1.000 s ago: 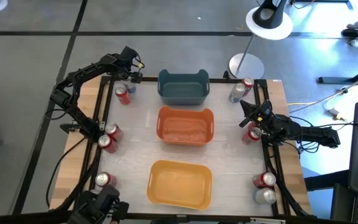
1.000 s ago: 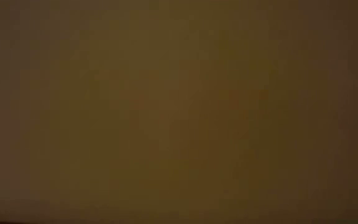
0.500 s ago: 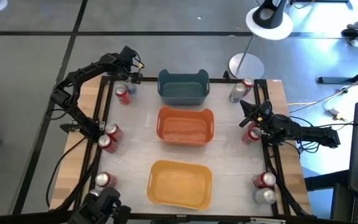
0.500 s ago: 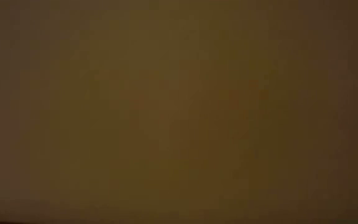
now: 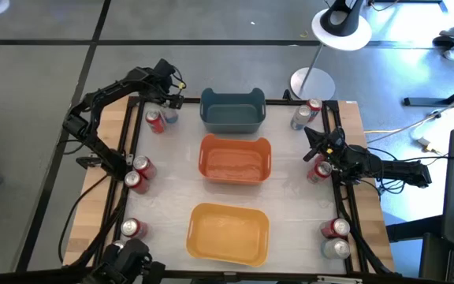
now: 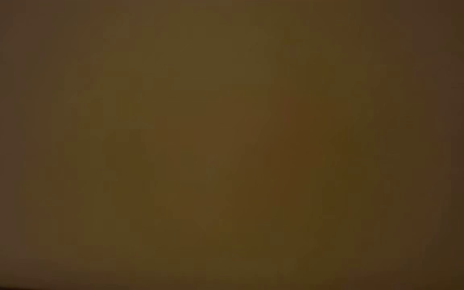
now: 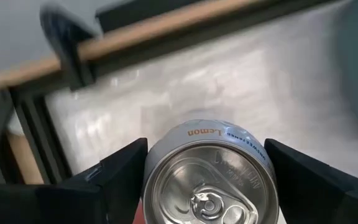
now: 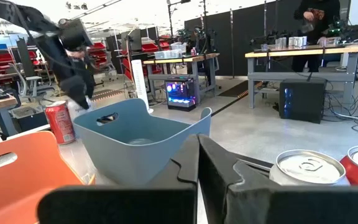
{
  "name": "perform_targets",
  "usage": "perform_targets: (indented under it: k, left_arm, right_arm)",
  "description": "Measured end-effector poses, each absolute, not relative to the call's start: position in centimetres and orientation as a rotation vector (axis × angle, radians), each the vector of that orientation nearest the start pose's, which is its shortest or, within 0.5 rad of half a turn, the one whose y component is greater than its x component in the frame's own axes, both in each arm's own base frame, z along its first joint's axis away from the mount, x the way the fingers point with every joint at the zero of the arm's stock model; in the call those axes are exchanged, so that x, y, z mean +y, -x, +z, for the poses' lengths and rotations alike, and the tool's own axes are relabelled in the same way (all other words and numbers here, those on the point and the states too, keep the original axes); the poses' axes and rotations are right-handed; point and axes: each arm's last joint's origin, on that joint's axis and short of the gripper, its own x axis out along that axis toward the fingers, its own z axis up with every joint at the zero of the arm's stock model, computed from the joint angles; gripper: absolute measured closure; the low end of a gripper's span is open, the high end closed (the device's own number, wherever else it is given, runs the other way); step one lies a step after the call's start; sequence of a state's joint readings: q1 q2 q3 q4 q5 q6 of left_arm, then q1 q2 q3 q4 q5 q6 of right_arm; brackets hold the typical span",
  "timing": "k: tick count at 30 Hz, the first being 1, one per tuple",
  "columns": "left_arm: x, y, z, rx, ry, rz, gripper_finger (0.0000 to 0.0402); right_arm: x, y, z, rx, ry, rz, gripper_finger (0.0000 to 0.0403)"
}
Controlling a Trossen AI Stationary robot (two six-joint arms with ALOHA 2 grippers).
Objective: Sort soda cans
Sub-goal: Put the top left blue soda can into the dark blue bin
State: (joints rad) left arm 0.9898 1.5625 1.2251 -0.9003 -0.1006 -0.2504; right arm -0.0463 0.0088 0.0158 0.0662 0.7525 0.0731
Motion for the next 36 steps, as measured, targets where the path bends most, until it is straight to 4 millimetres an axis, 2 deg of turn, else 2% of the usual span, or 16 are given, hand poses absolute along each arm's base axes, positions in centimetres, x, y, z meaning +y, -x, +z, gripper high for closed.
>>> perform_targets:
  k: [6,16,21,24,28,36]
  left_arm:
    - [25.0,-17.6,28.4,0.994,0.682,1.094,0.0119]
    - [23.7,-19.8,36.5,0.82,0.588,1.046,0.0118]
    - [22.9,-21.7,39.2,0.693,0.528,0.994,0.0117]
    - [22.6,-23.6,39.6,0.65,0.502,0.947,0.0117]
    - [22.9,-26.7,39.1,0.654,0.477,0.888,0.0117]
    - [25.0,-32.5,35.5,0.876,0.477,0.788,0.0117]
  right_arm:
    - [-2.4,-8.8,17.4,-0.099,-0.095,-0.796,0.0397]
    - [-2.4,-8.8,17.4,-0.099,-0.095,-0.795,0.0397]
    - [-2.4,-8.8,17.5,-0.106,-0.097,-0.795,0.0397]
    - [-2.4,-8.8,17.5,-0.108,-0.098,-0.794,0.0397]
    - [-2.4,-8.8,17.5,-0.109,-0.099,-0.794,0.0397]
    - [-2.4,-8.8,17.5,-0.109,-0.099,-0.794,0.0397]
